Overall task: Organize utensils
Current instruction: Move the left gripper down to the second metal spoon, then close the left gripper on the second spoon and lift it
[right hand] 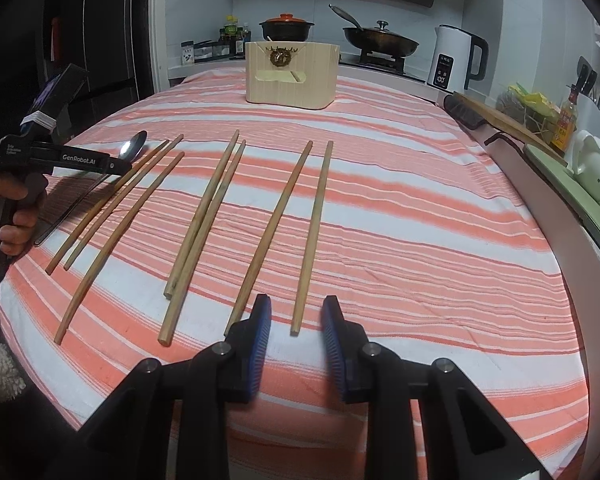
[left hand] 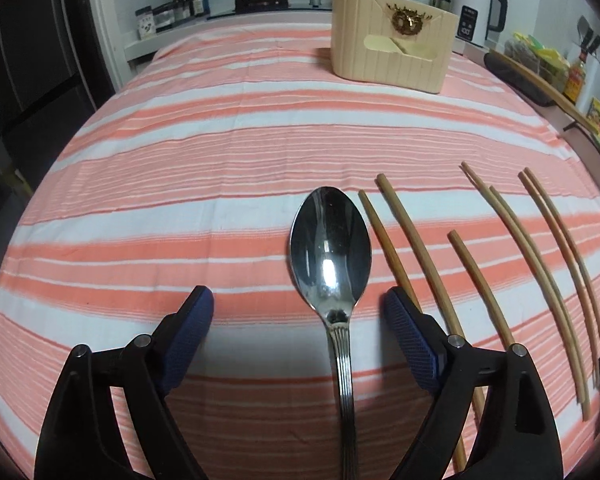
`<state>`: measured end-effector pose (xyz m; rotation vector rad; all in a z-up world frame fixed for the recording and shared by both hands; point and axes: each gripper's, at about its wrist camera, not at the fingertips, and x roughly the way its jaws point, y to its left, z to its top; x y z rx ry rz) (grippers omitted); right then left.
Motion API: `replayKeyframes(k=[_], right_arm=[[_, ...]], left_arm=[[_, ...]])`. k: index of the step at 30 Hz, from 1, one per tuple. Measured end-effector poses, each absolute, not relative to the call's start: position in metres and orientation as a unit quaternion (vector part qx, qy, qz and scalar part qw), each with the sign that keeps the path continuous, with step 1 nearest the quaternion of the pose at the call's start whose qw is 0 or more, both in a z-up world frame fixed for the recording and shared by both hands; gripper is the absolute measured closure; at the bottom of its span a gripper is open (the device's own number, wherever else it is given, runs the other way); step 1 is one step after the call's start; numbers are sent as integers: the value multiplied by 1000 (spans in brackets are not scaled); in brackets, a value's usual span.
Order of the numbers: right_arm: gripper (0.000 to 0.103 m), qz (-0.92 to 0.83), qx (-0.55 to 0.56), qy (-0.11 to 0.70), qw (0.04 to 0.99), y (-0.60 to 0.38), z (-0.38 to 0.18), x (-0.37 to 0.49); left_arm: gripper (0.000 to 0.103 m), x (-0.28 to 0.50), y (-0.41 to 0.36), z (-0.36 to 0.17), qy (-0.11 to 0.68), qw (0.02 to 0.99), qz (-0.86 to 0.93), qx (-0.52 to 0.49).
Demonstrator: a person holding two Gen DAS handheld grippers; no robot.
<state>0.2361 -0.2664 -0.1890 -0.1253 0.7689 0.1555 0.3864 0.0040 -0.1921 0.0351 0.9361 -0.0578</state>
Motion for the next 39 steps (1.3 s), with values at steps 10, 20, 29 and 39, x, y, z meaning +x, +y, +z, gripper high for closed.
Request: replayKeyframes(k=[10,20,29,39], right_arm=[[76,80,-52,365,926,-269,-191,236],[79,74,-50,401,912,-268,-187,243],[86,67,-48,403,912,-267,-187,249],[88,61,-53,394,915,-266,-188,245]], left_arm=[[15,393,6,-193,448,894,-27,13],[15,396,7,-193,447,894,-27,11],[15,397,8,-193,447,894,-28,11],[44,402,10,-190,438,898,-33,11]])
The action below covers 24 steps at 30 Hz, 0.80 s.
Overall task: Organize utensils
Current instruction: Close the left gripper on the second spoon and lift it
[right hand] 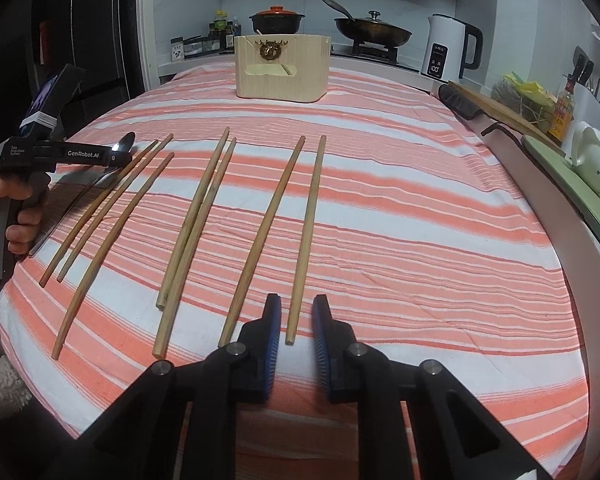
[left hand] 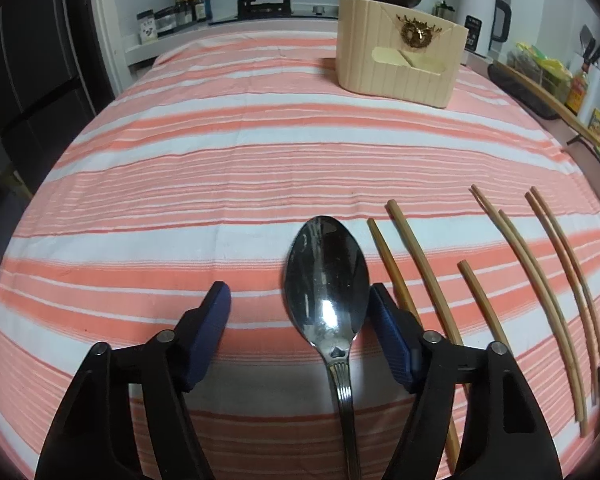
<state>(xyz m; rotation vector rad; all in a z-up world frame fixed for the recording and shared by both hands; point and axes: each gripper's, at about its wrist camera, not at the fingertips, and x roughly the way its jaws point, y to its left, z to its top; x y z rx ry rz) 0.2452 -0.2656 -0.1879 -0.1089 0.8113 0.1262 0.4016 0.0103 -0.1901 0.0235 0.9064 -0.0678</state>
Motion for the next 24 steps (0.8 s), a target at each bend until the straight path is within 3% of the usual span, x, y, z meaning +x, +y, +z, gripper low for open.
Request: replayKeyframes(k=[1,2,14,24], right_arm=[[97,59,-52,394,916,-267,-188,245],[97,59,-46,395,915,-268,-187,246],[98,64,-23,381,922,-279,-154,254],[98,71,-37,311,947,-287,-72,259]], left_arm=[[54,402,9,-189,434,900,-36,12],[62,402,9,-188,432,901,-38,13],[62,392,17,-175,421,905,-54,-23],[62,359,23,-110,369,925,-85,-29]])
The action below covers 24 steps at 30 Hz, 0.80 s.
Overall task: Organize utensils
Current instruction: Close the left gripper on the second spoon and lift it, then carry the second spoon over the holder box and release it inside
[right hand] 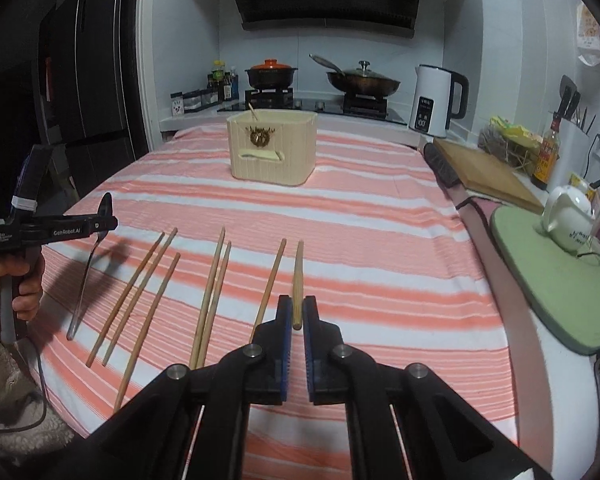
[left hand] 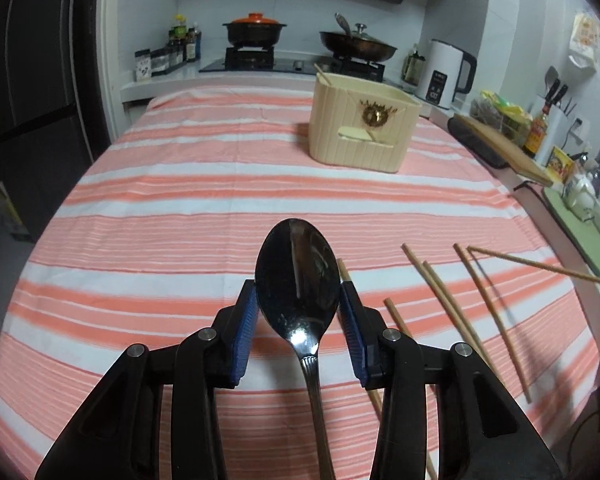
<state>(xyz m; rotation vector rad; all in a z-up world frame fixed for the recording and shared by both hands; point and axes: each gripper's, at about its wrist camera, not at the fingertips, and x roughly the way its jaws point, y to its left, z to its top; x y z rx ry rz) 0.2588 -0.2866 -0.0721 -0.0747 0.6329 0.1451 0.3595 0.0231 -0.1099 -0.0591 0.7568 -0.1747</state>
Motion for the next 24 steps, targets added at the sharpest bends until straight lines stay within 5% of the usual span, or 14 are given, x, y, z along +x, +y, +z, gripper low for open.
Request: replayKeyframes(k=[24], right_arm=[[98,154,-2,222,963,-281,37,294]], left_arm=[[62,349,24,-12,302,941,-146,-51]])
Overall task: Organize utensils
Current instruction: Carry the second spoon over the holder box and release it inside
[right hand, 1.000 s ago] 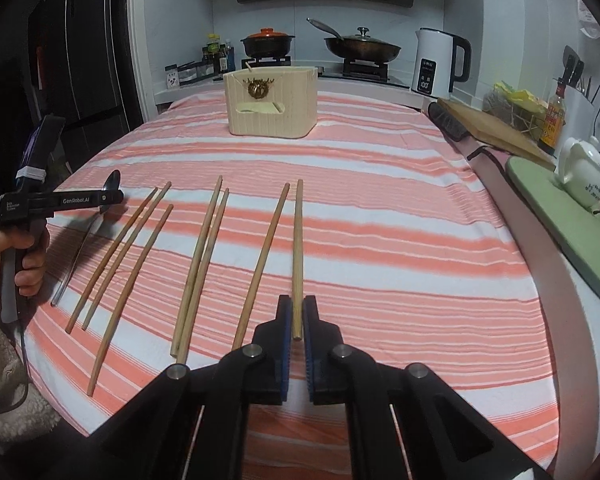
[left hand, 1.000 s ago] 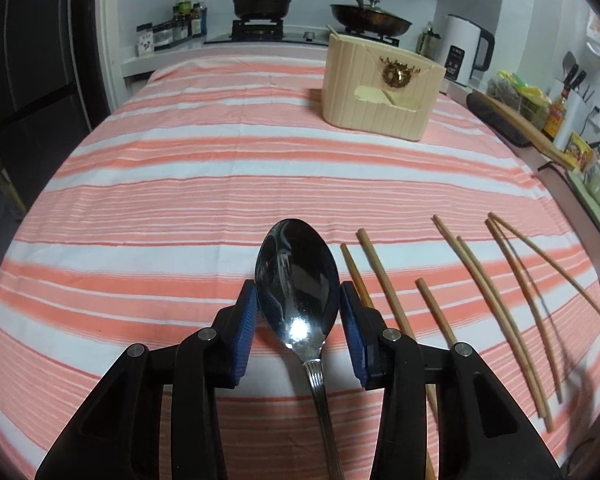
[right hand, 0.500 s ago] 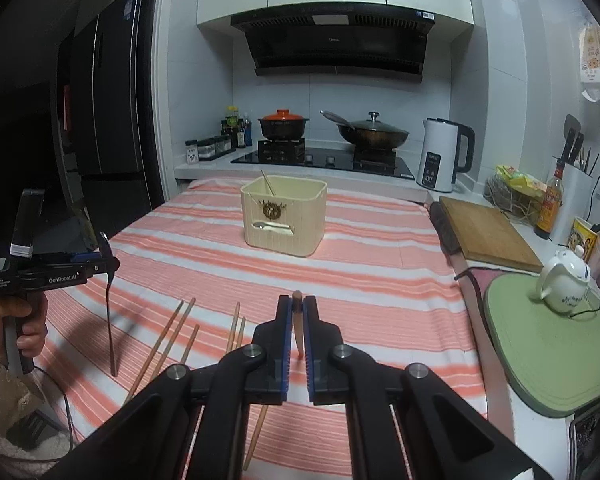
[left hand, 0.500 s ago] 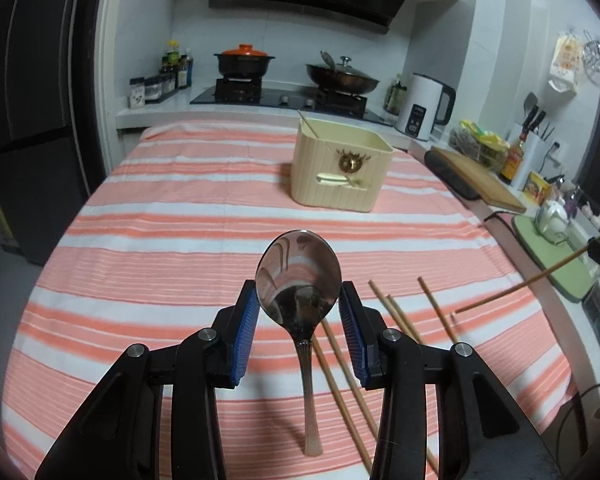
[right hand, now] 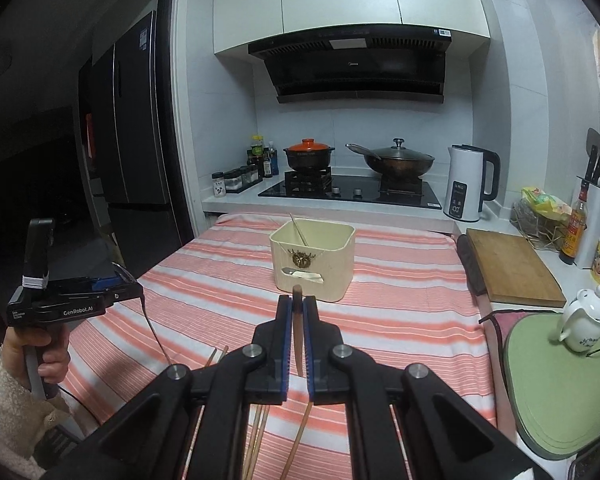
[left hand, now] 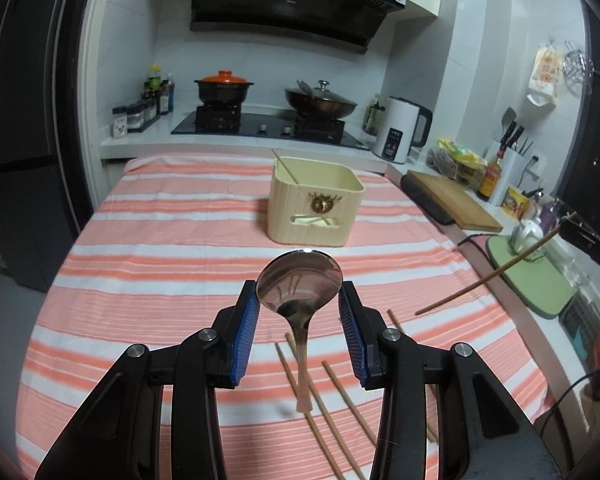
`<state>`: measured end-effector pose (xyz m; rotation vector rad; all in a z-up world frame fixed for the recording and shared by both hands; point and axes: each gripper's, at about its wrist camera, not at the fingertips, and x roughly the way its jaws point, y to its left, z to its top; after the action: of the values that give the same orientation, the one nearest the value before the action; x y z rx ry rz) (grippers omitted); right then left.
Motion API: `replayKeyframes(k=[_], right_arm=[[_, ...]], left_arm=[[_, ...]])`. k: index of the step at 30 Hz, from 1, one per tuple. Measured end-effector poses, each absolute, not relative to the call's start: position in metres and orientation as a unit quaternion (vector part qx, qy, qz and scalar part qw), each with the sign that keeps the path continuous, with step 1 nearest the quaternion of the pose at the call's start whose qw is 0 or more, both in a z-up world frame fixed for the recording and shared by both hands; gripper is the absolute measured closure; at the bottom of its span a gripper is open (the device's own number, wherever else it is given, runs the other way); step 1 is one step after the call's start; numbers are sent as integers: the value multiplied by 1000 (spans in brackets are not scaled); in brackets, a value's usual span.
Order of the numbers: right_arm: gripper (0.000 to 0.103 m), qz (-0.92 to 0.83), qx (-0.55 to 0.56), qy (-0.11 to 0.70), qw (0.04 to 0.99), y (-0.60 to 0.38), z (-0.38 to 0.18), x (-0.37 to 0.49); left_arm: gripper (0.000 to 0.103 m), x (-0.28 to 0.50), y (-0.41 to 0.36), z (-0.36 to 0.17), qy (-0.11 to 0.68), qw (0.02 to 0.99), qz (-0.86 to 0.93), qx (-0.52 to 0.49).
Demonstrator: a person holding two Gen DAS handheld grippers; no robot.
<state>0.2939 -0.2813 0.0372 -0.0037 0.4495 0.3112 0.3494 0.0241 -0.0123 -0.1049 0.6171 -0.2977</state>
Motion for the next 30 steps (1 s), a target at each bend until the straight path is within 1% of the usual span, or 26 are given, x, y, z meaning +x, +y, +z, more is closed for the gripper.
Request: replayKeyframes(k=[5,11,17,21,25,27,30], right_arm=[[98,174,0,225,959,-276,56,313],[98,184,-5,220,958,-268,86,350],[98,168,-15,192,967,-256,118,400],[98,152,-12,178,972,-247,128,444],[98,135,-19,174,975,-236,122,489],[98,126,-18,195,973,-234,112,517],[98,129,16,244,961,-242,92,554]], left_arm=[[62,367,19,10,297,940,-162,-49],[62,404,12,50,287,940,-178,-57],[62,459,3,98,246,952,-170,-65],[63,502,-2,120,208,963,-152,-83],[63,547,-11,119,184,969,-127,-102],[63,569,-16,107,189,969,-118,-103],[63,602,-21,80,212,965,-110,-109]])
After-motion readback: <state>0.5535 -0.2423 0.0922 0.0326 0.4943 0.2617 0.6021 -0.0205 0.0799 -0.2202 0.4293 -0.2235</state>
